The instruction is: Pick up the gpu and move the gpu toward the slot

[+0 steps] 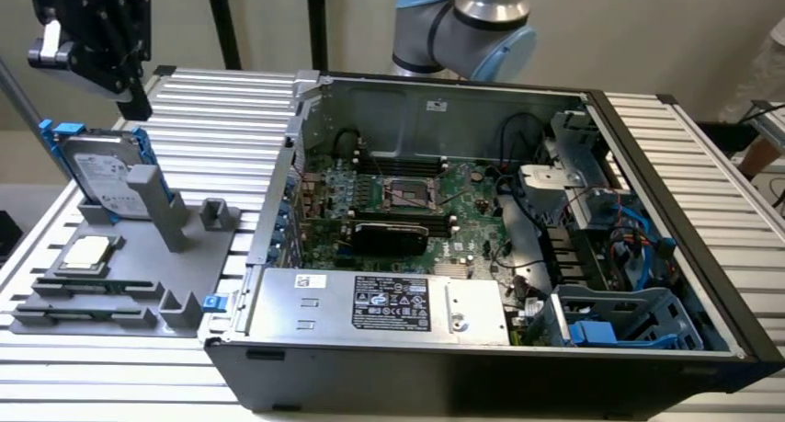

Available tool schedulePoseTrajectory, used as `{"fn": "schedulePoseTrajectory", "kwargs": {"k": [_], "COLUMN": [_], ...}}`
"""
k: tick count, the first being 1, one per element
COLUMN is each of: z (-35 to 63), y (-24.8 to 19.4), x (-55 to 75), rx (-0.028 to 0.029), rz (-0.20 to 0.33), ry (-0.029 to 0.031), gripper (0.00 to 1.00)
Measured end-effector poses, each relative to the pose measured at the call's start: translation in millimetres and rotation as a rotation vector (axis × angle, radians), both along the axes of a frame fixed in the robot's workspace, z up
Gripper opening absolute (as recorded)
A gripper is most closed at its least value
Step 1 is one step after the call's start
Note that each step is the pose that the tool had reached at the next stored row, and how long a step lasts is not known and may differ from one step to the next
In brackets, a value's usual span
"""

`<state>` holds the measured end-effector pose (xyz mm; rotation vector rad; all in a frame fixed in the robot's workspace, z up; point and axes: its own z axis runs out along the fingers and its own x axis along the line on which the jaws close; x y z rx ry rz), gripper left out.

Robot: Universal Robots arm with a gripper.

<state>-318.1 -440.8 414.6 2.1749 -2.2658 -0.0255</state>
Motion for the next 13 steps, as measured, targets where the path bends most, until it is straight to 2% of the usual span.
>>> {"fn": "schedulePoseTrajectory", "kwargs": {"k": [3,13], "z": [-0.1,0.0], "y": [0.0,0.0], "x": [-13.5,-58.8], "rx": [0.0001,0.0000], "rz": [0.000,0.000], "ry": [-0.0050,-0.0142], "gripper": [0.11,0.11]}}
